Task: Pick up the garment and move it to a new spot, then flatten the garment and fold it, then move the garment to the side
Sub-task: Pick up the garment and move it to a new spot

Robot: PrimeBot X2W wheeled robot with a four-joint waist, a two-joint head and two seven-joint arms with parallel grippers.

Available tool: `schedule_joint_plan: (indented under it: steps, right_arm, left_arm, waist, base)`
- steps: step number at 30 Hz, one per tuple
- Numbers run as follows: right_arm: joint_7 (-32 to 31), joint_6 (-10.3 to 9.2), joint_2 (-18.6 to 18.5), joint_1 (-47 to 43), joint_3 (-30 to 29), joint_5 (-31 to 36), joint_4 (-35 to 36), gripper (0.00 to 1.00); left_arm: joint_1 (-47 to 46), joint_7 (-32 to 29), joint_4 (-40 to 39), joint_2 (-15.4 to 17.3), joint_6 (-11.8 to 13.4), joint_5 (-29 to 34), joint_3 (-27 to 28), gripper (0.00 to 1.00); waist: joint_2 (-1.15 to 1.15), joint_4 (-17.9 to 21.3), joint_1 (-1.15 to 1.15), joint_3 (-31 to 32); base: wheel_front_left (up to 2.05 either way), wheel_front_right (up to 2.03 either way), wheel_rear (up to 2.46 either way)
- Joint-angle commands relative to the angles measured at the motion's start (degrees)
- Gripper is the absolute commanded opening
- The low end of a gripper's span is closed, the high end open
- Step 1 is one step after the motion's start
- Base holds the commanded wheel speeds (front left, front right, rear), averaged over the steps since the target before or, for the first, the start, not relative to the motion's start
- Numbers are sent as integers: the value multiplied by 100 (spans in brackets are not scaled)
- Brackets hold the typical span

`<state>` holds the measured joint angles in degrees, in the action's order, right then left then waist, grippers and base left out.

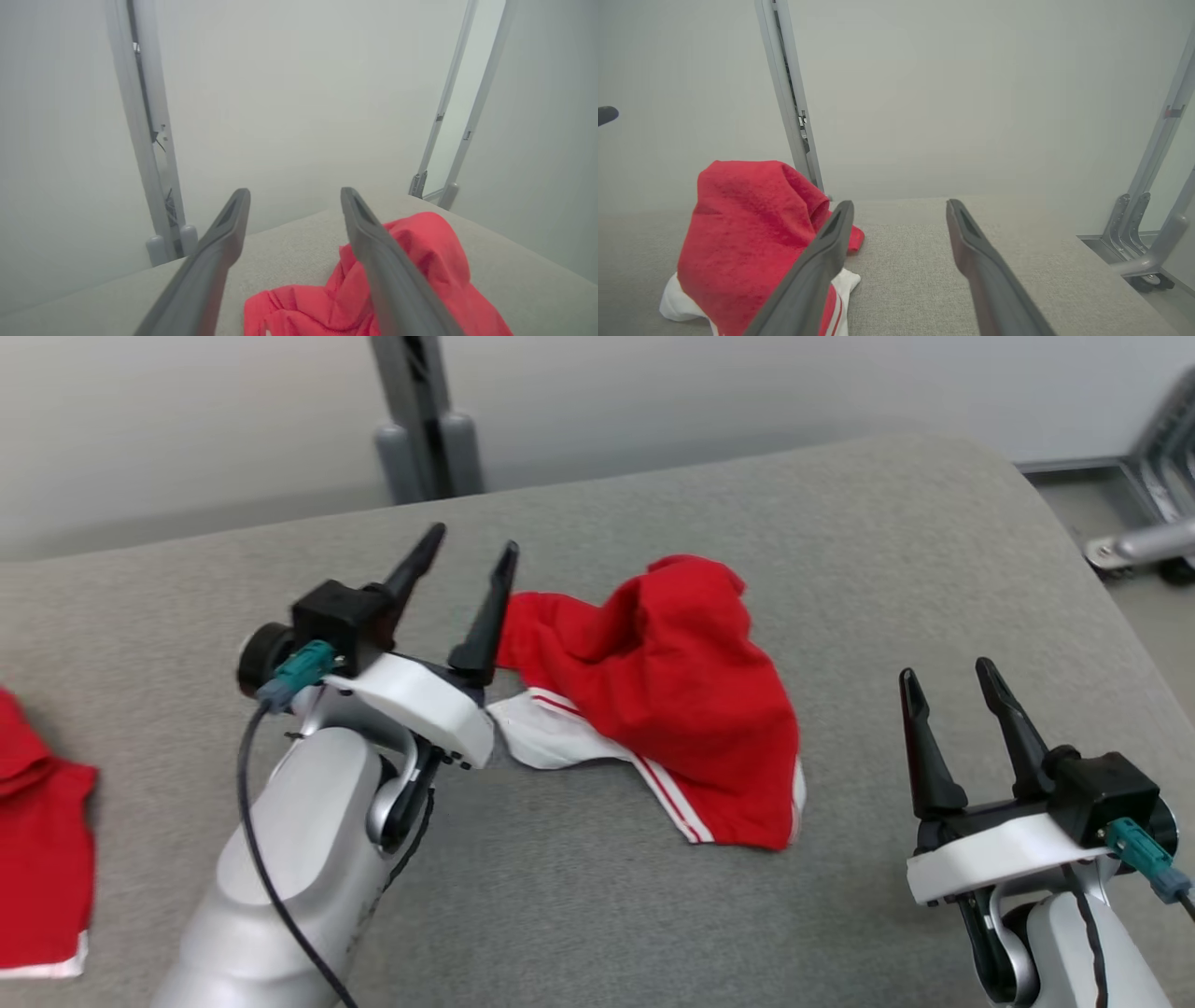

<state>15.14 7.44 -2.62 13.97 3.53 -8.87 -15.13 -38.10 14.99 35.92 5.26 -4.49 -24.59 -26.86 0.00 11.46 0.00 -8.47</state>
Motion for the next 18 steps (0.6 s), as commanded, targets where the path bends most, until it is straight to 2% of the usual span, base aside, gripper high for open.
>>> schedule_joint_plan:
  steps: [1, 8, 10, 15, 18]
  right_arm:
    - [8, 9, -47, -84, -10, 68, 17, 100]
    - [7, 6, -53, -275, 178, 253, -68, 100]
    - [7, 6, -46, -377, 191, 306, -79, 100]
    - [7, 6, -48, -499, 290, 327, -110, 100]
    - [7, 6, -48, -550, 319, 283, -95, 100]
  left_arm:
    - [185, 21, -267, 84, 43, 107, 267, 100]
    - [1101, 20, -1061, 229, 159, 556, 999, 100]
    - [1676, 20, -1295, 163, 195, 708, 1332, 100]
    - [2577, 20, -1708, -17, 335, 1019, 1956, 100]
    - [3043, 20, -1984, -125, 256, 1190, 2235, 100]
  waist:
    - [0, -450, 0, 310]
    - [0, -896, 0, 547]
    - [0, -1082, 0, 627]
    - [0, -1208, 0, 744]
    - [0, -1246, 0, 777]
  base:
    - [0, 0, 0]
    - [0, 0, 0]
    - [0, 0, 0]
    - [0, 0, 0]
    - [0, 0, 0]
